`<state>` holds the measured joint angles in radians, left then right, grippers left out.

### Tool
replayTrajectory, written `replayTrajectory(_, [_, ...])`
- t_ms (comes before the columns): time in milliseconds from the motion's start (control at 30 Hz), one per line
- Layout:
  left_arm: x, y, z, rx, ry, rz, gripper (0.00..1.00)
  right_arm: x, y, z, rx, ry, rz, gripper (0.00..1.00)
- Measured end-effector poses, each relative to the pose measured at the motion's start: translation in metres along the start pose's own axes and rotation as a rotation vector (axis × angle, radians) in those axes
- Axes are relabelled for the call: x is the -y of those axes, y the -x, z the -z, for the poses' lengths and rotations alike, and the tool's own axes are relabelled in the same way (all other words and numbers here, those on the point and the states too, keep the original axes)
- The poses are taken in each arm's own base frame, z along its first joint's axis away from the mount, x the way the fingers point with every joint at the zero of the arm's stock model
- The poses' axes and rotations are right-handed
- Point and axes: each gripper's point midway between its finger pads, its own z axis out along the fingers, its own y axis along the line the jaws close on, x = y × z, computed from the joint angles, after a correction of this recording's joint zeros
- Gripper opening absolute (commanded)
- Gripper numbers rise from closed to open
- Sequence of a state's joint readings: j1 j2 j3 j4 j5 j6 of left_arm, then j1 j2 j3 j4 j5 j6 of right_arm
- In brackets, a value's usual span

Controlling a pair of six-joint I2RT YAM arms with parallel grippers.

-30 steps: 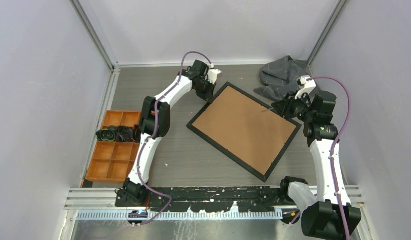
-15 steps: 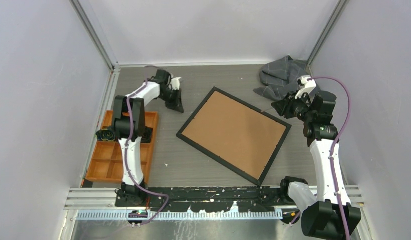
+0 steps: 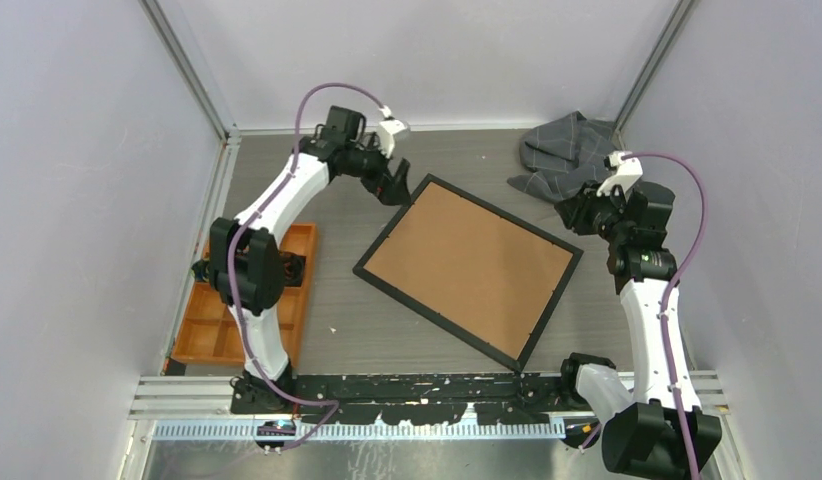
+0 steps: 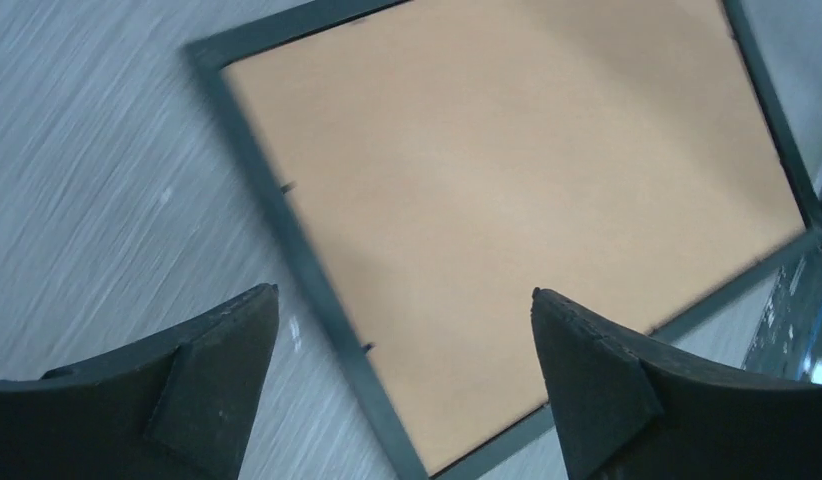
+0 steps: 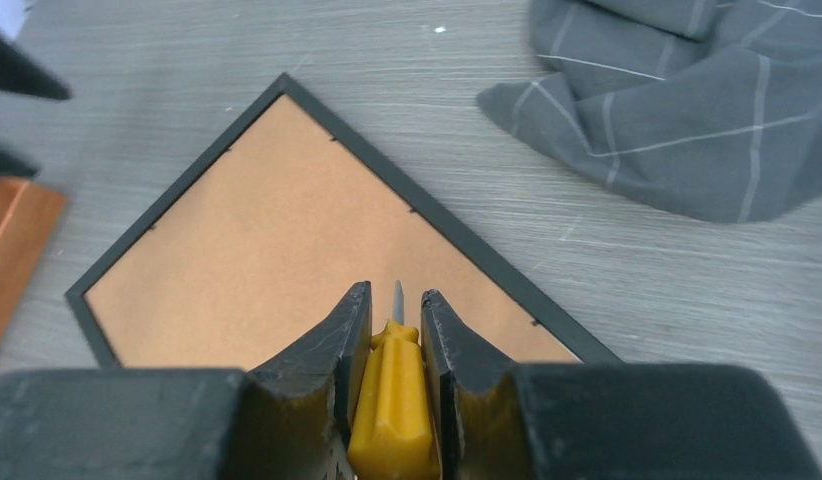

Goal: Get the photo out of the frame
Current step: Adjust the photo frame at the center of the board.

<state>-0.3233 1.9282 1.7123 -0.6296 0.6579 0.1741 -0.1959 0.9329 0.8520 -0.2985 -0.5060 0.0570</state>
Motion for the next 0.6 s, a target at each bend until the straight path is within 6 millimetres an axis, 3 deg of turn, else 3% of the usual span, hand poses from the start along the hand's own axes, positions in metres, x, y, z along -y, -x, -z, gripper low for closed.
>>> replayTrajectory(100, [0.053,0.007,0.001,-0.006,-0.113,-0.291,1.00,0.015,0.002,0.002,0.011,-0.079,-0.009,0.01])
replayTrajectory(167, [0.091,-0.007,-0.003,-0.031,-0.203,-0.464,1.00,0.026,0.004,0.004,0.020,-0.134,-0.013,0.01])
replayTrajectory(267, [0.145,-0.056,-0.014,-0.110,-0.353,-0.637,1.00,0.040,0.006,0.007,0.032,-0.200,-0.020,0.01])
replayTrajectory(367, [0.184,-0.104,-0.026,-0.194,-0.463,-0.764,1.00,0.051,0.008,0.011,0.042,-0.249,-0.029,0.01])
replayTrajectory(533, [0.218,-0.175,-0.037,-0.325,-0.522,-0.985,1.00,0.062,0.010,0.015,0.052,-0.293,-0.051,0.01])
replayTrajectory(600, [0.235,-0.190,-0.042,-0.346,-0.548,-1.067,1.00,0.065,0.010,0.016,0.055,-0.302,-0.057,0.01])
